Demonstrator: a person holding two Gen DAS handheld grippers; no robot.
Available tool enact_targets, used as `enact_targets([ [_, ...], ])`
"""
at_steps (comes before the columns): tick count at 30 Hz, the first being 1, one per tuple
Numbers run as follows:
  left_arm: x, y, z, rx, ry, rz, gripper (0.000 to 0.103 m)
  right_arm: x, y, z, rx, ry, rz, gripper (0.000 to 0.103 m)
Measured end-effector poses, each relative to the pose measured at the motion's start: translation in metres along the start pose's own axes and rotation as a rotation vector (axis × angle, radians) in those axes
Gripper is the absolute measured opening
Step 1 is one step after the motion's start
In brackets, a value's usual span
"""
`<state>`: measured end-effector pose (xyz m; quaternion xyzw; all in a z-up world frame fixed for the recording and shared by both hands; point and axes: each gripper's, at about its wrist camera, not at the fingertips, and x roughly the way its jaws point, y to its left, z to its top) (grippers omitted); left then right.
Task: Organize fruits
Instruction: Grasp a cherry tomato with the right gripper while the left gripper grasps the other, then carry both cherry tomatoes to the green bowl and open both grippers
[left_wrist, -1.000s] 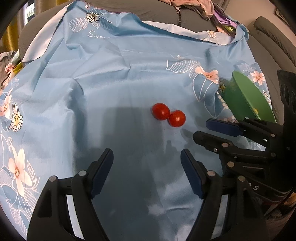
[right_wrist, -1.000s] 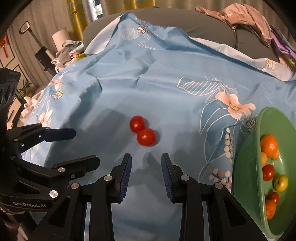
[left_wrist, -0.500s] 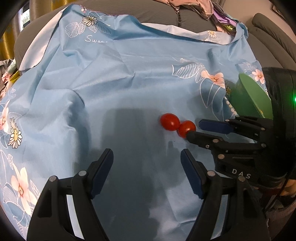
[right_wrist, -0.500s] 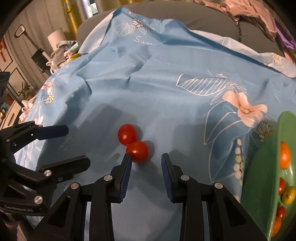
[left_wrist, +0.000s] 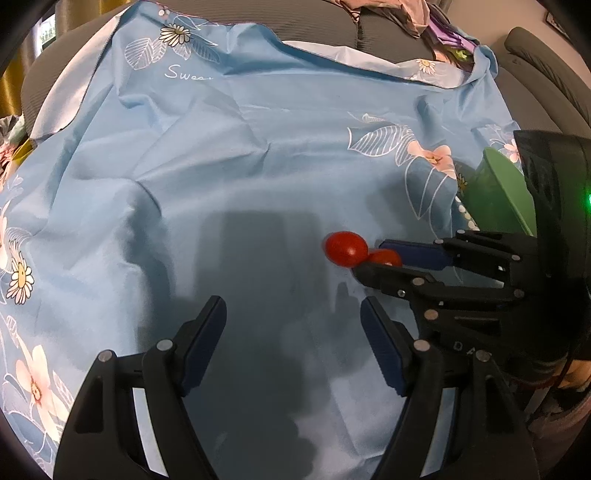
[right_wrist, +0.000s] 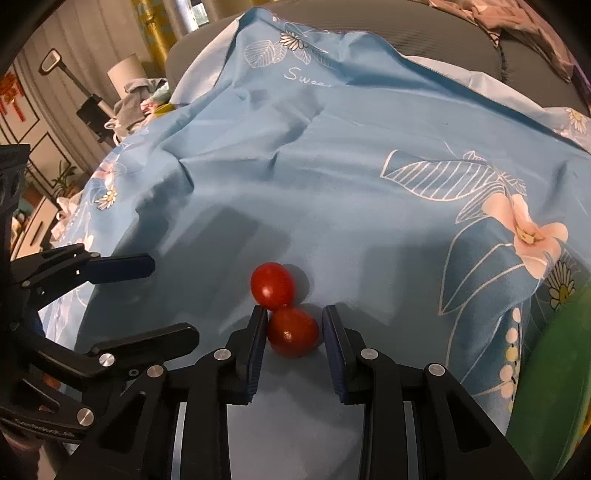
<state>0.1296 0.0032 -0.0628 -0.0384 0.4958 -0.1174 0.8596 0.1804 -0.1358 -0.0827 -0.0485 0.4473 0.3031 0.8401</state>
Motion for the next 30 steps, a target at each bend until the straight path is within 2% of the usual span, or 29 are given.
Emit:
enact_targets([
  [10, 0.023, -0.023, 0.023, 0.051, -0.01, -0.024, 0.074, -0.027, -0.023, -0.023, 0.081, -0.03, -0.057, 0.029],
  [13, 0.035, -0.029, 0.028, 0.067, 0.017, -0.033, 0.073, -0.035, -0.027, -0.032, 0.095, -0.035, -0.033, 0.029],
  [17, 0.046, -0.037, 0.031, 0.091, 0.02, -0.005, 0.063, -0.04, -0.026, -0.037, 0.091, -0.049, -0.01, 0.029],
  [22, 0.049, -0.04, 0.031, 0.124, -0.021, 0.062, 0.032, -0.044, -0.03, -0.04, 0.113, -0.069, 0.018, 0.029],
  [27, 0.049, -0.038, 0.029, 0.129, -0.03, 0.077, 0.029, -0.048, -0.032, -0.04, 0.127, -0.088, 0.027, 0.028],
  [30, 0.044, -0.039, 0.029, 0.107, -0.024, 0.049, 0.029, -0.054, -0.031, -0.042, 0.133, -0.1, 0.024, 0.028],
])
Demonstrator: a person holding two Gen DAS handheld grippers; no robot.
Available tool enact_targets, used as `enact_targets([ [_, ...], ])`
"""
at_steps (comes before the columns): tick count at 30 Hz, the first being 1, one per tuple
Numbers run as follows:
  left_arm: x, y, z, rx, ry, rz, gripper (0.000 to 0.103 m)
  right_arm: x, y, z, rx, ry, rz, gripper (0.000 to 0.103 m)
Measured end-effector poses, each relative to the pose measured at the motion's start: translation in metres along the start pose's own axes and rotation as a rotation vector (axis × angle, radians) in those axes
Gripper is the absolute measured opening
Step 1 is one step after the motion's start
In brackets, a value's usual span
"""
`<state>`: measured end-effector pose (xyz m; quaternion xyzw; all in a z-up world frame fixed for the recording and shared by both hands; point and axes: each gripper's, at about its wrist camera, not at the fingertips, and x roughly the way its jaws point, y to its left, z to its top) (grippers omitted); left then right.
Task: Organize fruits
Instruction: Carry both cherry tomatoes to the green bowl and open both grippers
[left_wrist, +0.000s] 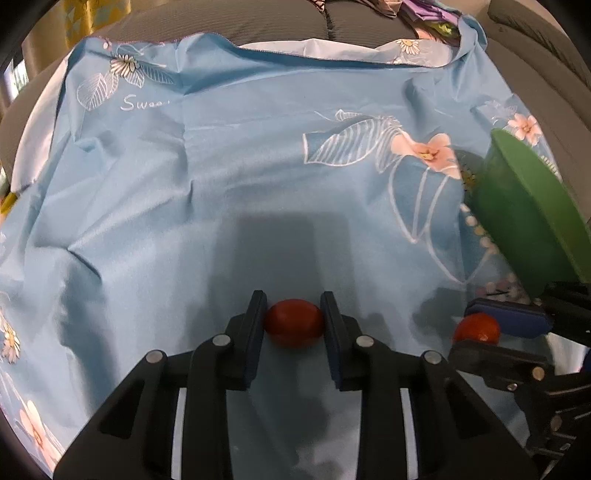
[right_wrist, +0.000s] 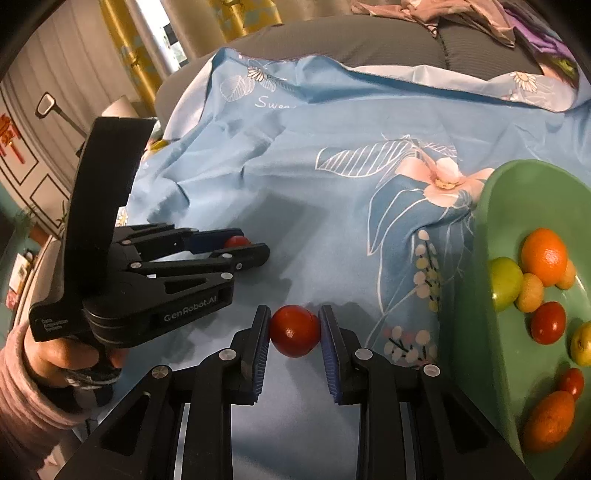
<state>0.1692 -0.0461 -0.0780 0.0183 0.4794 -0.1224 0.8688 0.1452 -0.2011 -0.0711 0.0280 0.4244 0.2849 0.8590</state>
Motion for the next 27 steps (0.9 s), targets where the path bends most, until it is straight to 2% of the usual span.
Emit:
enact_targets([
  [8, -0.053, -0.028, 0.006, 0.032, -0.095, -0.041, 0.029, -0.036, 0.001, 0.005, -0.004, -0.088, 0.001, 0.029],
  [14, -0.084, -0.064, 0.013, 0.084, -0.147, -0.083, 0.029, -0.07, -0.005, 0.001, 0.003, -0.159, -0.019, 0.029],
  [19, -0.097, -0.096, 0.022, 0.135, -0.179, -0.118, 0.029, -0.095, -0.019, -0.004, 0.023, -0.205, -0.047, 0.029],
  [27, -0.097, -0.143, 0.033, 0.212, -0.179, -0.172, 0.029, -0.126, -0.049, -0.015, 0.07, -0.254, -0.119, 0.029],
])
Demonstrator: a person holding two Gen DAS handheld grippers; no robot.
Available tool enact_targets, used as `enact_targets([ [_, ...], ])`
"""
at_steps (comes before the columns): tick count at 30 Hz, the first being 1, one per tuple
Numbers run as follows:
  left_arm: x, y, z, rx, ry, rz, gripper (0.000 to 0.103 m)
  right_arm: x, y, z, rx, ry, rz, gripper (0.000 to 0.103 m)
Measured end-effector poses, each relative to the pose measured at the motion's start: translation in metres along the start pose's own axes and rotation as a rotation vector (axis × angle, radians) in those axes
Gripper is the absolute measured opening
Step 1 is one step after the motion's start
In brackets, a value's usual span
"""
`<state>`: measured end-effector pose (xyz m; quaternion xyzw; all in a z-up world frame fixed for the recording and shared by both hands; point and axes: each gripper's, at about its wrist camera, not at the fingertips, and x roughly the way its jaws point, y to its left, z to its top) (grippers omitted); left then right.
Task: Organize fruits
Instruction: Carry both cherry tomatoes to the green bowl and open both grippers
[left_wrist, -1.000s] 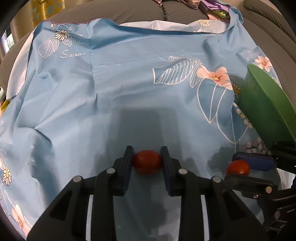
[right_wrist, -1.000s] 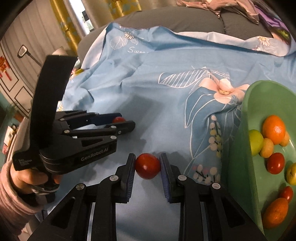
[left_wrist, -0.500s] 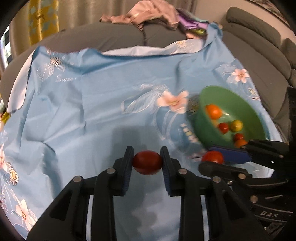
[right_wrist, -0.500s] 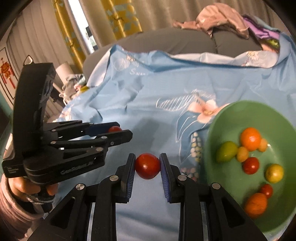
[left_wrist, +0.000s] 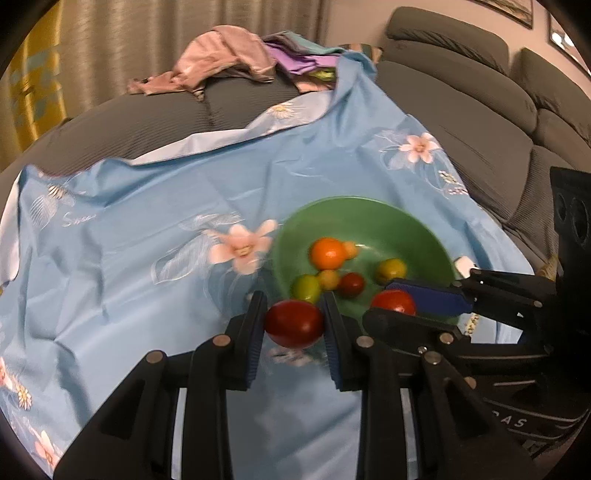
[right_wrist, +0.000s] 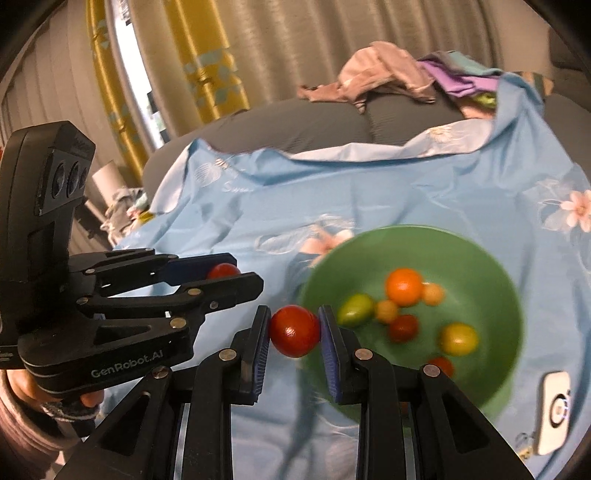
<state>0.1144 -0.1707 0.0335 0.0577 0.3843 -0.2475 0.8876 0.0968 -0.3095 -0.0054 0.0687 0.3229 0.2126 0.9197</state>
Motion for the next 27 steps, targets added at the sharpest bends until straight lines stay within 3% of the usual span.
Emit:
enact_targets([
  [12, 0.026, -0.037, 0.013, 0.058, 0.05, -0.052, 0.029, -0.016, -0.046, -0.009, 0.077, -0.008, -0.078, 0.029],
  [27, 0.067, -0.047, 0.011, 0.066, 0.165, -0.04, 0.03, -0.002, -0.07, -0.016, 0.102, 0.051, -0.155, 0.029],
])
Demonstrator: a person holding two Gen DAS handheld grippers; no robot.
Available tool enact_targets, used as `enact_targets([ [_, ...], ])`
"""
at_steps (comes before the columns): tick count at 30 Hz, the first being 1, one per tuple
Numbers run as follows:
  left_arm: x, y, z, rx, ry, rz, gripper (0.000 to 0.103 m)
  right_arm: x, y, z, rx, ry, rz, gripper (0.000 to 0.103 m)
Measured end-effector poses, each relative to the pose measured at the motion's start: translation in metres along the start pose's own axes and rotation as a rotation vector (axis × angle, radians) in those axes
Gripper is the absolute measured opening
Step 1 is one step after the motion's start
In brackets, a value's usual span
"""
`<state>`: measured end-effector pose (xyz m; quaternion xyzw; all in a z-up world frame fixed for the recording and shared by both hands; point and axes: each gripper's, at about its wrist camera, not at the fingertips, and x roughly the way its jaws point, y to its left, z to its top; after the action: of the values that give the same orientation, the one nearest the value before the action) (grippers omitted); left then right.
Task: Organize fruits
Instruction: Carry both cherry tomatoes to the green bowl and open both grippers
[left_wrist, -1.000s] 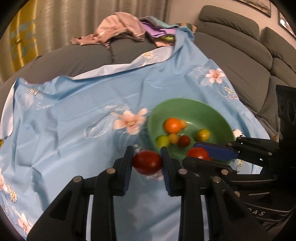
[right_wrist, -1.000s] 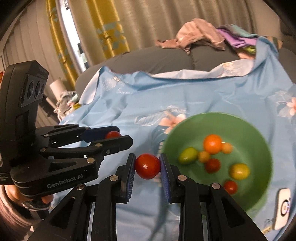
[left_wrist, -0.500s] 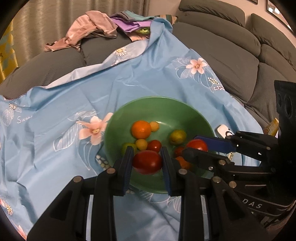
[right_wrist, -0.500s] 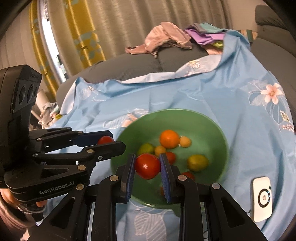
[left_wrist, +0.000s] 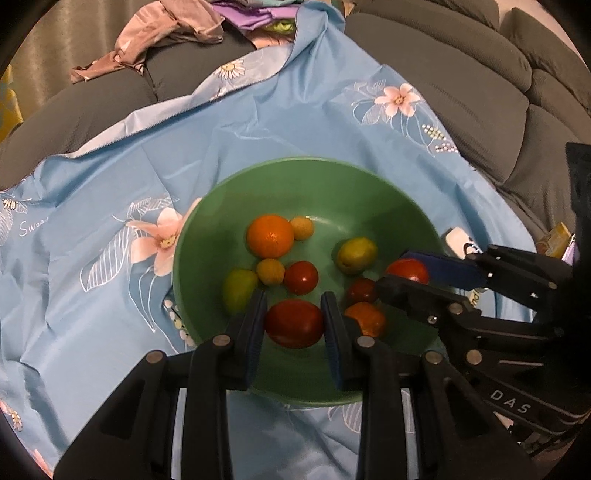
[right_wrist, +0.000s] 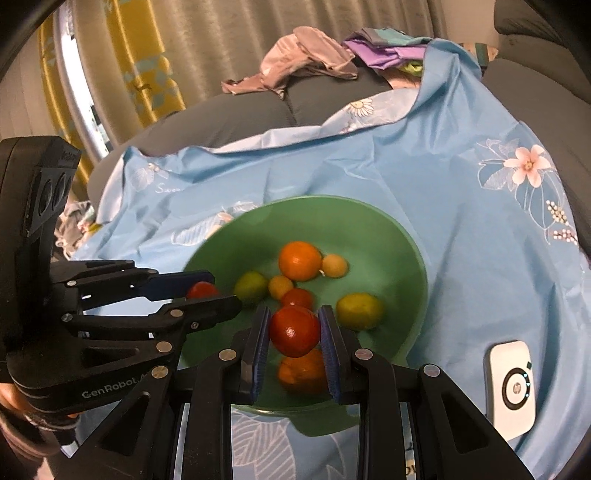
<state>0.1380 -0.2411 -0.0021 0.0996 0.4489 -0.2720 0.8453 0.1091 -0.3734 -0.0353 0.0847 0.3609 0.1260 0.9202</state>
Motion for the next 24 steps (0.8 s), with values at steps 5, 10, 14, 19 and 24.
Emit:
enact_targets([
  [5, 0.007, 0.0, 0.0, -0.004, 0.019, 0.005, 0.03, 0.003, -0.003, 0.0, 0.001, 0.012, -0.021, 0.029],
  [10, 0.011, -0.001, 0.0, -0.002, 0.04, 0.018, 0.039, 0.005, -0.005, 0.0, -0.001, 0.028, -0.04, 0.029],
  [14, 0.004, 0.002, 0.002, -0.013, 0.044, 0.066, 0.066, 0.002, -0.005, 0.002, 0.007, 0.038, -0.067, 0.029],
  [19, -0.023, 0.005, 0.004, -0.043, 0.027, 0.073, 0.084, -0.013, -0.007, 0.011, 0.037, 0.041, -0.088, 0.036],
  [24, -0.056, -0.005, 0.01, -0.023, -0.001, 0.111, 0.1, -0.036, -0.002, 0.026, 0.057, 0.052, -0.104, 0.038],
])
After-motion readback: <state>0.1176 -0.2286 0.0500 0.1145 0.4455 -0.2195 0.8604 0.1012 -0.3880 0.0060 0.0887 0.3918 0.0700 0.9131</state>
